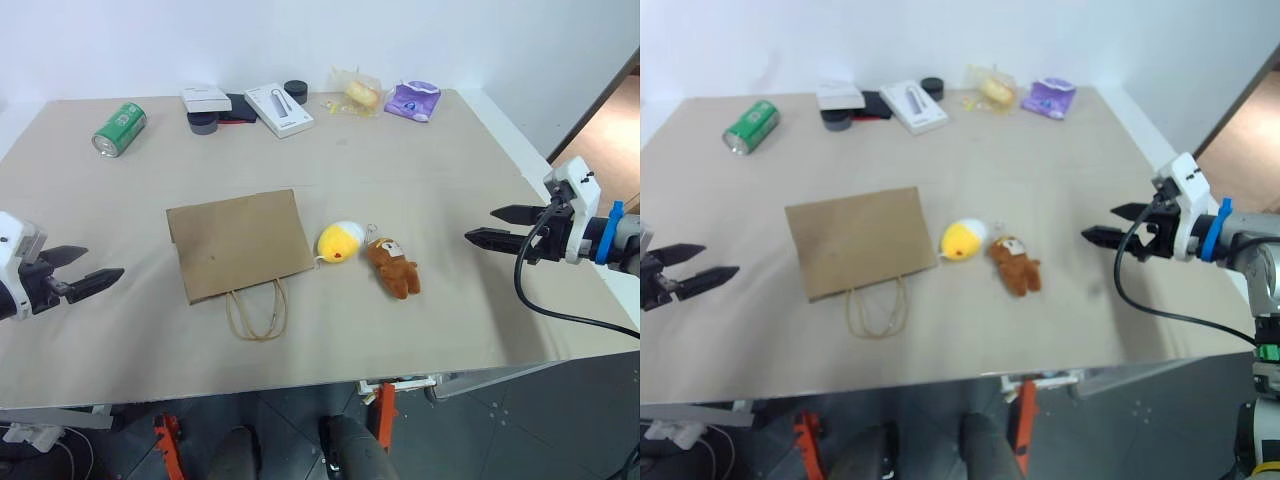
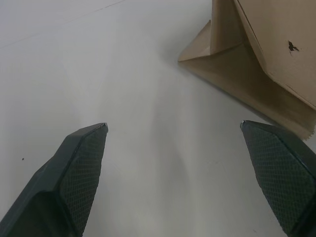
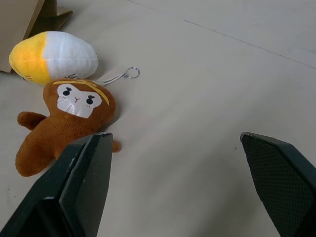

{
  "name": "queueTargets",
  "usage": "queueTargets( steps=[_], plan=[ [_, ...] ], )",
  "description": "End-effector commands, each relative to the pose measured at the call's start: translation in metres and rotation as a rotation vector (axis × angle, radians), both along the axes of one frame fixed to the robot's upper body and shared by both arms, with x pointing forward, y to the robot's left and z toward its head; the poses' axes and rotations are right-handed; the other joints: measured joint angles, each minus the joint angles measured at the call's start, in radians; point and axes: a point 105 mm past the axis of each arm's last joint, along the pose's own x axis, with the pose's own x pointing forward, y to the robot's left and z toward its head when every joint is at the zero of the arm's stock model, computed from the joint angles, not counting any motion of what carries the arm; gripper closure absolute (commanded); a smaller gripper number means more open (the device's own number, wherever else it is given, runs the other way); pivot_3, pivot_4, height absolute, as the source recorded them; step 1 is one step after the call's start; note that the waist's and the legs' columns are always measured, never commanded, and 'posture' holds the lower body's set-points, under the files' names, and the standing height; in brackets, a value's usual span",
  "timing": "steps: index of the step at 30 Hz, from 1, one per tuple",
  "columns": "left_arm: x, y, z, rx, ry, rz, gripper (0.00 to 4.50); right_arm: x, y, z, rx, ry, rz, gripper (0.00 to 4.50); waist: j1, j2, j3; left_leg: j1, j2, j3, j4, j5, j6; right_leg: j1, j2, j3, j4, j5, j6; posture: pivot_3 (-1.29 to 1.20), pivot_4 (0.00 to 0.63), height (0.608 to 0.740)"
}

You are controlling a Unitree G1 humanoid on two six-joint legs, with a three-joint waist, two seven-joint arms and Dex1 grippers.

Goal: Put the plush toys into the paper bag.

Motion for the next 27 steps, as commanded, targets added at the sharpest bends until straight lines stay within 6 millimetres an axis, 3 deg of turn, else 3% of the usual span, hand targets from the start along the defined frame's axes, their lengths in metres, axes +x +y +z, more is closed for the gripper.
queueTargets(
  steps=[1,11,21,26,27],
  plan=[
    [-0.001,-0.002,0.014,-0.002,-0.055,-0.015,0.06,0.001,0.0,0.012,0.014,-0.055,-0.002,0.0,0.0,0.0,0.0,0.0,0.0,0.0,0.0,0.0,0.0,0.0,0.0,0.0,0.0,0.0,0.0,0.0,0.15,0.74],
    [0.006,0.0,0.008,0.034,-0.059,-0.013,0.06,-0.002,-0.002,0.011,0.068,-0.068,-0.013,0.0,0.001,0.0,0.0,0.001,0.0,0.0,0.006,0.0,0.0,0.002,0.0,0.001,0.003,0.001,0.0,0.0,0.15,0.74],
    [0.012,-0.007,0.015,0.049,-0.112,-0.041,0.06,-0.007,-0.005,0.012,0.078,-0.066,-0.008,0.0,0.002,0.0,0.0,0.001,0.0,0.0,0.01,0.0,0.0,0.002,0.0,0.001,0.007,0.001,0.001,0.0,0.15,0.74],
    [0.014,-0.027,0.021,0.095,-0.187,-0.132,0.06,-0.008,-0.001,0.021,0.064,-0.135,0.051,0.0,0.002,0.0,0.0,0.001,0.0,0.0,0.013,0.0,0.0,0.002,0.0,0.002,0.01,0.001,0.001,0.0,0.15,0.74],
    [0.016,-0.038,0.026,0.116,-0.235,-0.175,0.06,-0.015,0.008,0.026,0.075,-0.141,0.126,0.0,0.002,0.0,0.0,0.001,0.0,0.0,0.015,0.0,0.0,0.003,0.0,0.002,0.012,0.001,0.001,0.0,0.15,0.74]
  ],
)
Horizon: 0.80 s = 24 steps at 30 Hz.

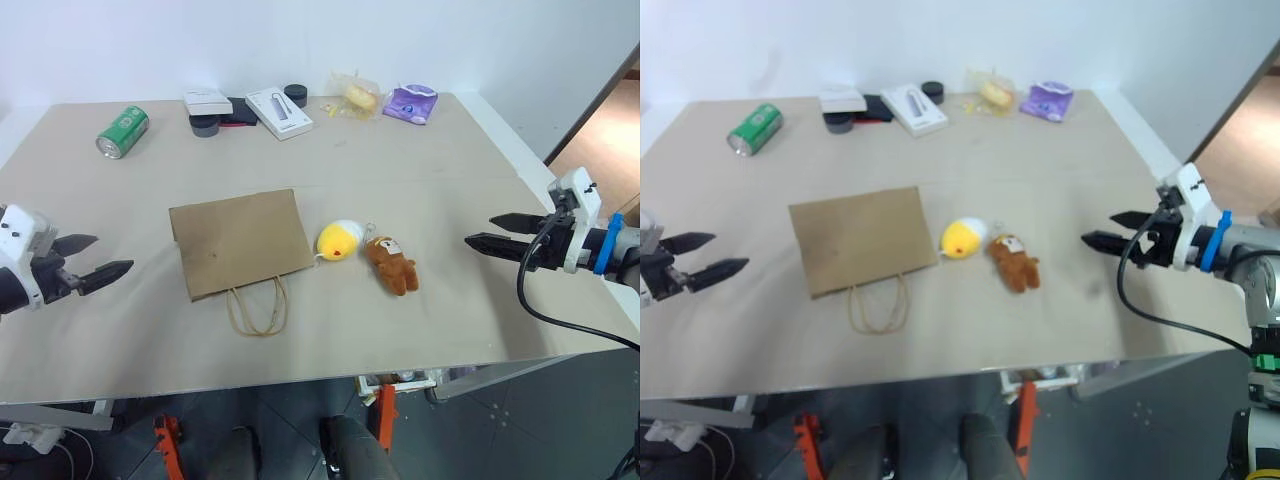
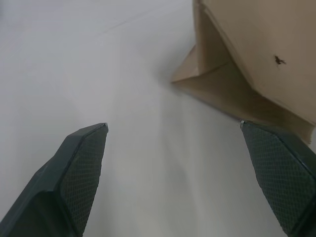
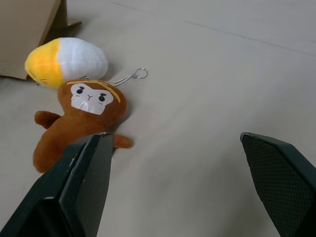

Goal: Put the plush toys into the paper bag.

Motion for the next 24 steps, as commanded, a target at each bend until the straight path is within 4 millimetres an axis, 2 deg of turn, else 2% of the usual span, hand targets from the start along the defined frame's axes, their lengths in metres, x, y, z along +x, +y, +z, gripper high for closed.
queueTargets(
  steps=[1,4,7,10,13,17,20,24],
  plan=[
    [0.004,-0.033,0.025,0.113,-0.176,-0.141,0.06,-0.021,0.021,0.036,0.025,-0.112,0.2,0.0,0.002,0.0,0.0,0.0,0.0,0.0,0.001,0.0,0.0,0.0,0.0,0.0,0.001,0.0,0.0,0.0,0.15,0.74],
    [0.003,-0.07,0.025,0.232,-0.294,-0.291,0.06,-0.052,0.06,0.05,0.026,-0.095,0.467,0.0,0.006,0.001,0.0,0.001,-0.001,0.0,0.003,0.0,0.0,0.001,0.0,0.001,0.004,0.0,0.001,0.0,0.15,0.74],
    [0.0,-0.093,0.019,0.327,-0.378,-0.402,0.06,-0.074,0.1,0.073,0.063,-0.143,0.673,0.0,0.003,0.001,0.0,0.004,0.0,0.0,0.003,0.0,0.0,0.004,0.001,0.002,0.005,0.0,0.001,0.0,0.15,0.74],
    [-0.006,-0.112,0.013,0.387,-0.47,-0.503,0.06,-0.094,0.129,0.088,0.098,-0.173,0.828,0.0,0.001,0.001,0.0,0.008,0.0,0.001,0.003,0.0,0.0,0.006,0.002,0.004,0.005,0.001,0.0,0.0,0.15,0.74],
    [-0.014,-0.124,0.0,0.489,-0.584,-0.603,0.06,-0.101,0.138,0.087,0.108,-0.162,0.876,0.0,0.005,0.0,-0.001,0.008,0.001,0.0,0.003,0.001,0.001,0.008,0.003,0.003,0.005,0.001,-0.001,0.0,0.15,0.74],
    [-0.024,-0.129,-0.017,0.611,-0.726,-0.703,0.06,-0.097,0.139,0.078,0.097,-0.162,0.849,0.0,0.012,0.0,-0.001,0.008,-0.001,0.002,0.005,0.001,0.001,0.008,0.001,0.006,0.005,-0.001,-0.003,0.0,0.15,0.74],
    [-0.017,-0.127,-0.019,0.639,-0.793,-0.689,0.06,-0.099,0.139,0.076,0.1,-0.167,0.84,0.0,0.018,0.0,-0.001,0.008,-0.001,0.005,0.006,0.001,0.001,0.007,0.0,0.007,0.005,0.002,0.003,0.0,0.15,0.74],
    [-0.011,-0.128,-0.026,0.678,-0.828,-0.701,0.06,-0.101,0.138,0.074,0.096,-0.174,0.827,0.0,0.026,0.0,-0.001,0.008,0.0,0.005,0.007,0.002,0.002,0.007,0.001,0.007,0.005,0.004,0.003,0.0,0.15,0.74]
  ],
)
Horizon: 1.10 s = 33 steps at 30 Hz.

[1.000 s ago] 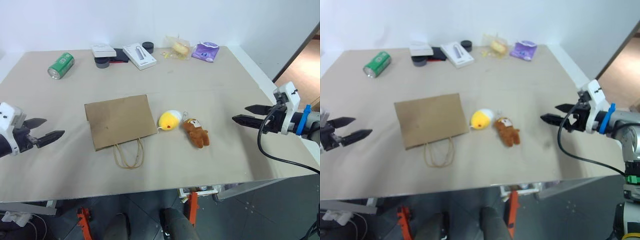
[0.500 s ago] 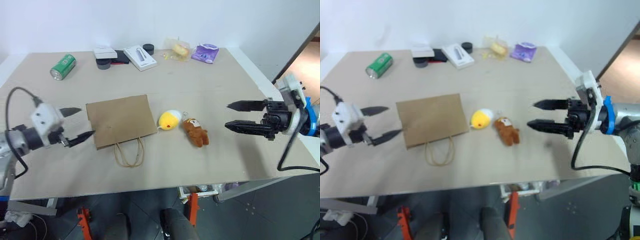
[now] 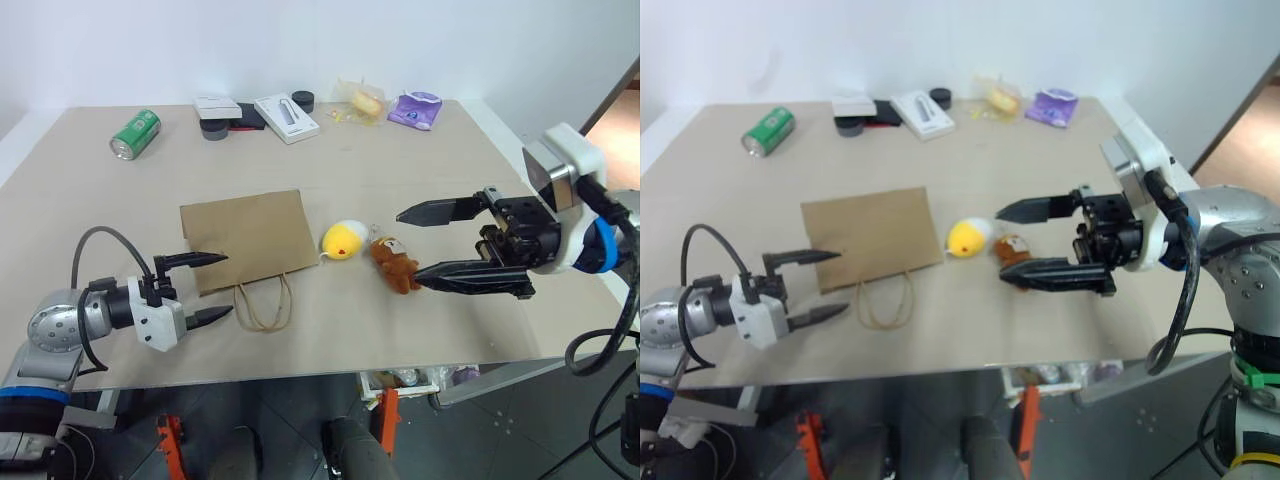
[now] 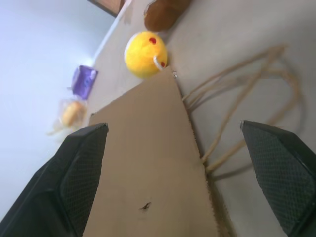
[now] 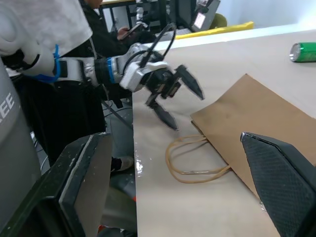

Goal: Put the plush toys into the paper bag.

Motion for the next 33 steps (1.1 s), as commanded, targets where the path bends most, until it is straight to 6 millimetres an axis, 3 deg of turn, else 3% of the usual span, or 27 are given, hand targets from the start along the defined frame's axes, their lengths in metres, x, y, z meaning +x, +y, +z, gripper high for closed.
queueTargets(
  steps=[1,5,18,27,33],
  plan=[
    [0.004,-0.005,0.005,-0.018,-0.077,-0.022,0.06,-0.006,-0.002,0.009,0.01,-0.064,-0.004,0.0,0.0,0.0,0.0,0.0,0.0,0.001,0.0,0.0,0.0,0.0,0.0,0.0,0.0,0.001,0.0,0.0,0.15,0.74],
    [0.005,-0.018,0.003,-0.035,-0.095,-0.063,0.06,-0.007,-0.003,0.005,-0.002,-0.063,-0.021,0.0,0.002,0.0,0.0,0.0,0.001,0.003,0.001,0.0,0.0,0.0,0.0,0.0,0.0,0.001,0.001,0.0,0.15,0.74],
    [0.01,-0.03,-0.011,0.01,-0.065,-0.101,0.06,-0.01,-0.002,0.005,-0.009,-0.073,-0.034,0.0,0.001,0.0,0.0,0.001,0.002,0.005,0.001,0.0,0.0,0.0,0.0,0.001,0.0,0.002,0.001,0.0,0.15,0.74],
    [0.009,-0.016,0.006,-0.036,-0.096,-0.066,0.06,-0.011,-0.002,0.005,-0.002,-0.066,-0.043,0.0,0.001,0.0,0.0,0.001,0.002,0.004,0.001,0.0,0.0,0.0,0.0,0.001,0.0,0.003,0.001,0.0,0.15,0.74],
    [0.007,-0.011,0.0,-0.008,-0.08,-0.054,0.06,-0.01,-0.001,0.003,0.0,-0.059,-0.044,0.0,0.001,0.0,0.0,0.001,0.002,0.005,0.001,0.0,0.0,0.0,0.0,0.001,0.0,0.002,0.001,0.0,0.15,0.74]
  ],
)
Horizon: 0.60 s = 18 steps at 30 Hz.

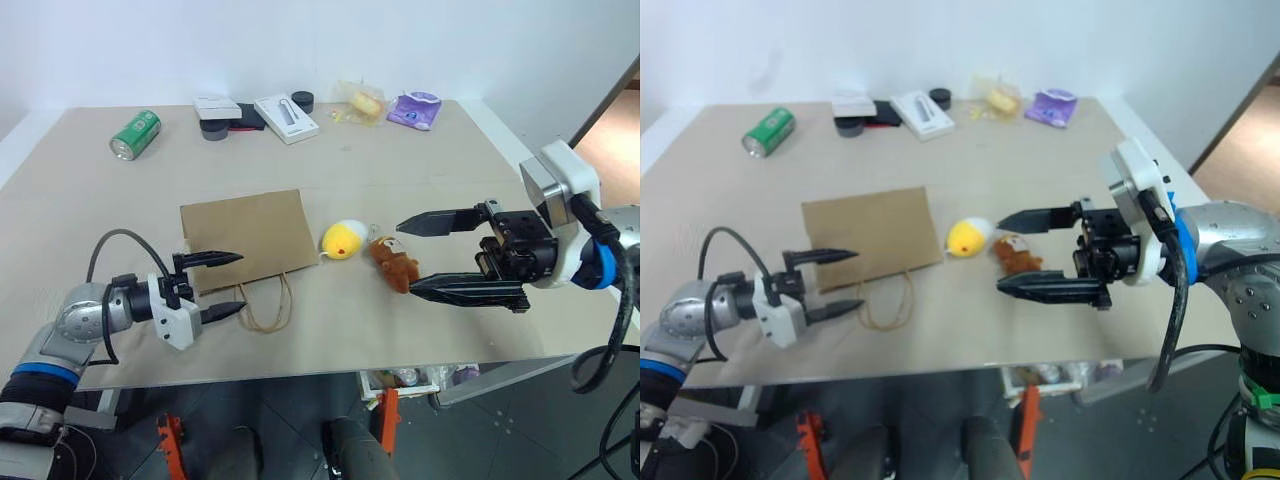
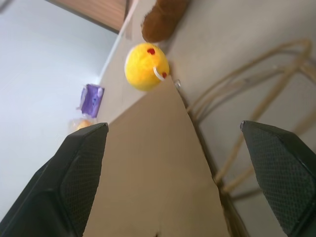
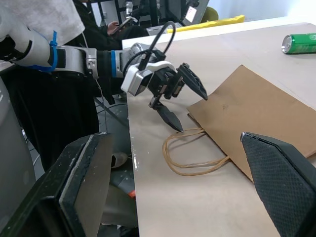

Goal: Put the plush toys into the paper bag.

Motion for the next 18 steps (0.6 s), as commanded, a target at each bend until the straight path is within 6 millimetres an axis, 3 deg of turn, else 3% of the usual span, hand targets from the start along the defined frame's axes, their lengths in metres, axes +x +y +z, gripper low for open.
queueTargets(
  steps=[1,10,18],
  plan=[
    [-0.002,-0.001,0.007,-0.014,-0.04,-0.012,0.06,-0.005,0.001,0.011,0.004,-0.058,0.012,0.0,0.0,0.0,0.0,0.0,0.0,0.0,0.0,0.0,0.0,0.0,0.0,0.0,0.0,0.0,0.0,0.0,0.15,0.74],
    [-0.004,-0.012,-0.006,0.016,-0.024,-0.037,0.06,-0.005,0.003,0.013,0.003,-0.064,0.012,0.0,0.0,0.0,0.0,0.0,0.0,0.0,0.0,0.0,0.0,0.0,0.0,0.0,0.0,0.0,0.0,0.0,0.15,0.74],
    [0.001,-0.03,-0.004,-0.017,-0.025,-0.065,0.06,-0.005,0.004,0.015,0.006,-0.066,0.01,0.0,0.001,0.0,0.0,0.0,0.0,0.0,0.0,0.0,0.0,0.0,0.0,0.0,0.0,0.0,0.0,0.0,0.15,0.74]
  ],
)
